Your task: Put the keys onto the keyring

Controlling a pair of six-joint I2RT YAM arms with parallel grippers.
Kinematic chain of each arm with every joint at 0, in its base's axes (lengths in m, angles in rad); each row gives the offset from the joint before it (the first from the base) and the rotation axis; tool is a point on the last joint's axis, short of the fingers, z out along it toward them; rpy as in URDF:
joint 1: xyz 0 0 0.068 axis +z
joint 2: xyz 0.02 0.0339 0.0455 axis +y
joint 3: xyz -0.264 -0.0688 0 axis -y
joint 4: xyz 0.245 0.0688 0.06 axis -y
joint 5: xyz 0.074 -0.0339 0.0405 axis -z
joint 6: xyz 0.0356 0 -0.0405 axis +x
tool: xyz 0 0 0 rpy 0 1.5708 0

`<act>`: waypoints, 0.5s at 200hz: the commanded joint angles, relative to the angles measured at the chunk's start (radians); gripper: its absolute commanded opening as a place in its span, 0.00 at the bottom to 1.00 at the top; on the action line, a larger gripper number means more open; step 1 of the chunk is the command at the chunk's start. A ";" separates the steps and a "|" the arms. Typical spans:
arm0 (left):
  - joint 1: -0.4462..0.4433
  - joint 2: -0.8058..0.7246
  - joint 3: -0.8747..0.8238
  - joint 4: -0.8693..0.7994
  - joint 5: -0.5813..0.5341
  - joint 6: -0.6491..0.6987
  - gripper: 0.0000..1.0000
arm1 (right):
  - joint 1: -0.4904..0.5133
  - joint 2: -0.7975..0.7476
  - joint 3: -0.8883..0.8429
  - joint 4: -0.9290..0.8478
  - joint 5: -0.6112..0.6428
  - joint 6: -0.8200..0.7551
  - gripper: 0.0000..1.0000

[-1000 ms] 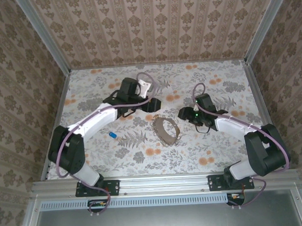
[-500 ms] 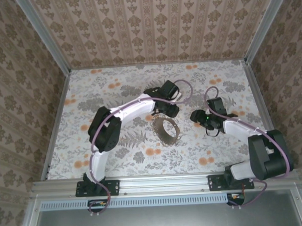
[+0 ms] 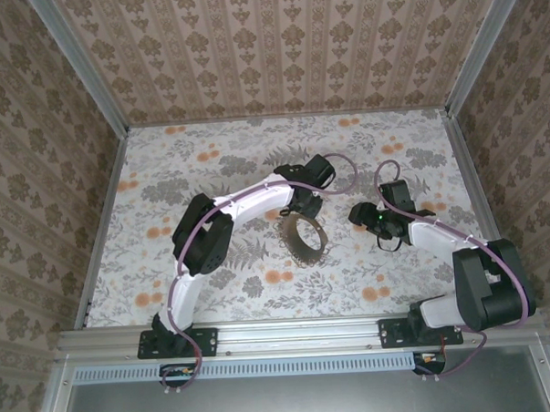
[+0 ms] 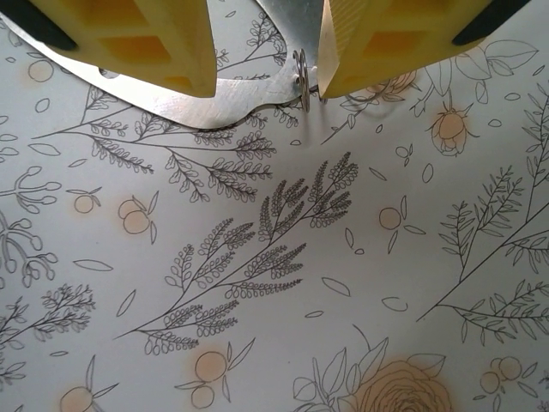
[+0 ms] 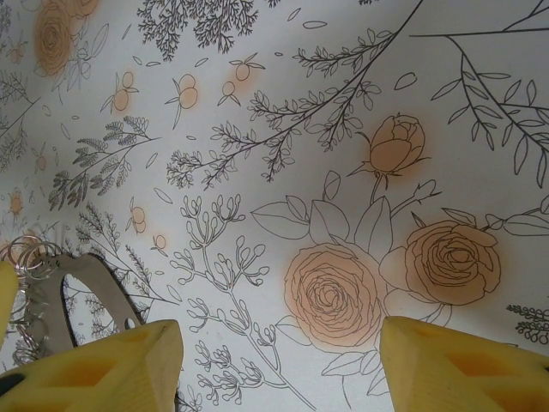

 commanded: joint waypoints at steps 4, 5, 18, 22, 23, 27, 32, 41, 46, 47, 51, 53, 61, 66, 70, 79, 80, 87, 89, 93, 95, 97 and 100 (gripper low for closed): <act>0.003 -0.016 -0.016 -0.015 -0.035 -0.031 0.37 | -0.007 -0.006 -0.009 -0.004 -0.017 -0.011 0.64; 0.003 -0.016 -0.016 -0.015 -0.035 -0.032 0.37 | -0.007 -0.006 -0.009 -0.003 -0.017 -0.011 0.64; 0.002 -0.014 -0.019 -0.013 -0.035 -0.034 0.37 | -0.007 -0.003 -0.008 -0.003 -0.016 -0.011 0.64; 0.002 -0.014 -0.020 -0.012 -0.035 -0.037 0.37 | -0.007 -0.002 -0.008 -0.003 -0.017 -0.011 0.64; 0.001 -0.014 -0.020 -0.012 -0.034 -0.037 0.37 | -0.007 -0.001 -0.008 -0.003 -0.017 -0.011 0.64; 0.002 -0.014 -0.022 -0.012 -0.034 -0.038 0.36 | -0.007 0.000 -0.009 -0.001 -0.017 -0.012 0.64; 0.001 -0.014 -0.023 -0.010 -0.033 -0.040 0.36 | -0.007 0.000 -0.009 -0.001 -0.018 -0.011 0.64; 0.001 -0.014 -0.025 -0.009 -0.031 -0.043 0.36 | -0.007 0.002 -0.011 0.000 -0.018 -0.011 0.64; 0.000 -0.012 -0.024 -0.008 -0.030 -0.043 0.36 | -0.007 0.003 -0.011 0.004 -0.019 -0.011 0.64; -0.001 -0.012 -0.024 -0.008 -0.030 -0.043 0.36 | -0.007 0.003 -0.011 0.004 -0.019 -0.011 0.64; -0.001 -0.012 -0.024 -0.007 -0.030 -0.045 0.36 | -0.007 0.003 -0.011 0.004 -0.019 -0.011 0.64; -0.002 -0.012 -0.024 -0.006 -0.030 -0.046 0.36 | -0.007 0.003 -0.011 0.004 -0.020 -0.011 0.64; -0.002 -0.011 -0.024 -0.005 -0.031 -0.046 0.36 | -0.007 0.005 -0.012 0.005 -0.021 -0.011 0.64; -0.005 -0.009 -0.024 -0.005 -0.031 -0.047 0.36 | -0.007 0.005 -0.012 0.005 -0.021 -0.010 0.64; -0.004 -0.008 -0.023 -0.005 -0.030 -0.047 0.36 | -0.007 0.005 -0.012 0.006 -0.021 -0.011 0.64; -0.005 -0.008 -0.024 -0.007 -0.034 -0.049 0.36 | -0.007 0.005 -0.012 0.007 -0.021 -0.012 0.64; -0.005 -0.008 -0.024 -0.007 -0.034 -0.050 0.36 | -0.007 0.005 -0.012 0.008 -0.022 -0.012 0.64; -0.006 -0.008 -0.027 -0.007 -0.039 -0.052 0.36 | -0.007 0.005 -0.012 0.007 -0.023 -0.012 0.64; -0.005 -0.008 -0.028 -0.007 -0.040 -0.052 0.36 | -0.007 0.005 -0.012 0.007 -0.022 -0.012 0.64; -0.006 -0.006 -0.028 -0.007 -0.041 -0.052 0.36 | -0.007 0.005 -0.012 0.007 -0.023 -0.012 0.64; -0.005 -0.007 -0.030 -0.006 -0.040 -0.052 0.36 | -0.007 0.005 -0.012 0.007 -0.023 -0.011 0.64; -0.006 -0.006 -0.030 -0.005 -0.040 -0.052 0.36 | -0.007 0.005 -0.012 0.008 -0.022 -0.012 0.64; -0.006 -0.006 -0.030 -0.005 -0.041 -0.052 0.36 | -0.007 0.005 -0.012 0.008 -0.024 -0.014 0.64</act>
